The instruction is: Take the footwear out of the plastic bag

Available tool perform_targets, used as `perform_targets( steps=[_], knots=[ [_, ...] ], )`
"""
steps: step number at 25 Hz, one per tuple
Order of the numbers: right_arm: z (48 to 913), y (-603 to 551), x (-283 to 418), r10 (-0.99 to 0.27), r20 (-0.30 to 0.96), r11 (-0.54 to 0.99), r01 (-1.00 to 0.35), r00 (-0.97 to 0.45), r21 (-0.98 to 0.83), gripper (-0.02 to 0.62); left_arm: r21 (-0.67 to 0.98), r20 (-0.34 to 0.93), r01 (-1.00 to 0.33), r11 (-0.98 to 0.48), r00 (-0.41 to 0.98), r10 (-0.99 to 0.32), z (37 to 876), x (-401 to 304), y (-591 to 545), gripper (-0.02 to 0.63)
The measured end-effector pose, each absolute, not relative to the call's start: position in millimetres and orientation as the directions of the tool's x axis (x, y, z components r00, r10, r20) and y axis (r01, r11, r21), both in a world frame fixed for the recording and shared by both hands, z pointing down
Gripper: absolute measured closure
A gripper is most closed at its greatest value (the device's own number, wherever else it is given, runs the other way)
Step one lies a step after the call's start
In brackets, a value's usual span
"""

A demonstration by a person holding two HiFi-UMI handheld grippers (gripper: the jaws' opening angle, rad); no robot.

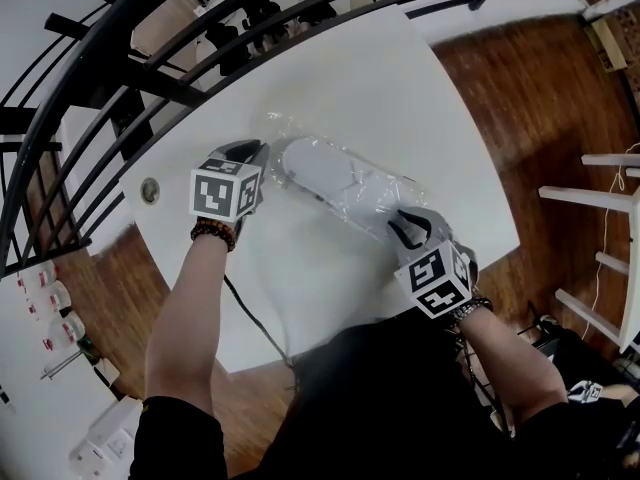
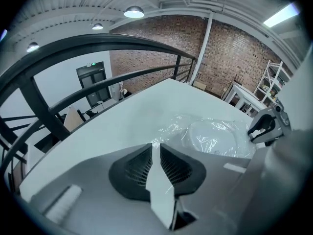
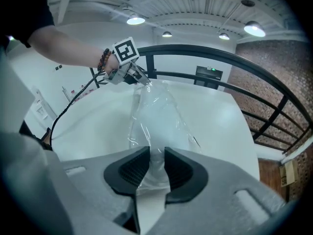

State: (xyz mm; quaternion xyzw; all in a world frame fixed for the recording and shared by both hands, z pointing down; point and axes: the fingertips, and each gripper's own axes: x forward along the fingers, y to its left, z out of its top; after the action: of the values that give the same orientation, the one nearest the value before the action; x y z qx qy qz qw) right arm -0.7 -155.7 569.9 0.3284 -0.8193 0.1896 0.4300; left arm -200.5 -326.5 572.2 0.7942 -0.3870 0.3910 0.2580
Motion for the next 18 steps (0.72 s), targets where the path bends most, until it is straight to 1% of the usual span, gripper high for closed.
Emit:
perform_targets(
  steps=[4, 7, 13, 18],
  knots=[
    [573, -157, 7, -0.373, 0.83, 0.735, -0.678, -0.414, -0.008, 0.514, 0.152, 0.822, -0.764, -0.627, 0.45, -0.349, 574, -194, -315, 0.54],
    [571, -156, 9, -0.369, 0.827, 0.764, -0.645, -0.423, 0.011, 0.514, 0.229, 0.803, -0.708, -0.668, 0.525, -0.282, 570, -187, -302, 0.517],
    [570, -149, 17, -0.345, 0.826, 0.828, -0.559, -0.446, 0.044, 0.514, 0.364, 0.759, -0.622, -0.694, 0.629, -0.166, 563, -177, -277, 0.468],
    [570, -146, 26, -0.325, 0.831, 0.867, -0.493, -0.452, 0.071, 0.514, 0.442, 0.731, -0.557, -0.703, 0.678, -0.076, 561, -174, -257, 0.468]
  ],
)
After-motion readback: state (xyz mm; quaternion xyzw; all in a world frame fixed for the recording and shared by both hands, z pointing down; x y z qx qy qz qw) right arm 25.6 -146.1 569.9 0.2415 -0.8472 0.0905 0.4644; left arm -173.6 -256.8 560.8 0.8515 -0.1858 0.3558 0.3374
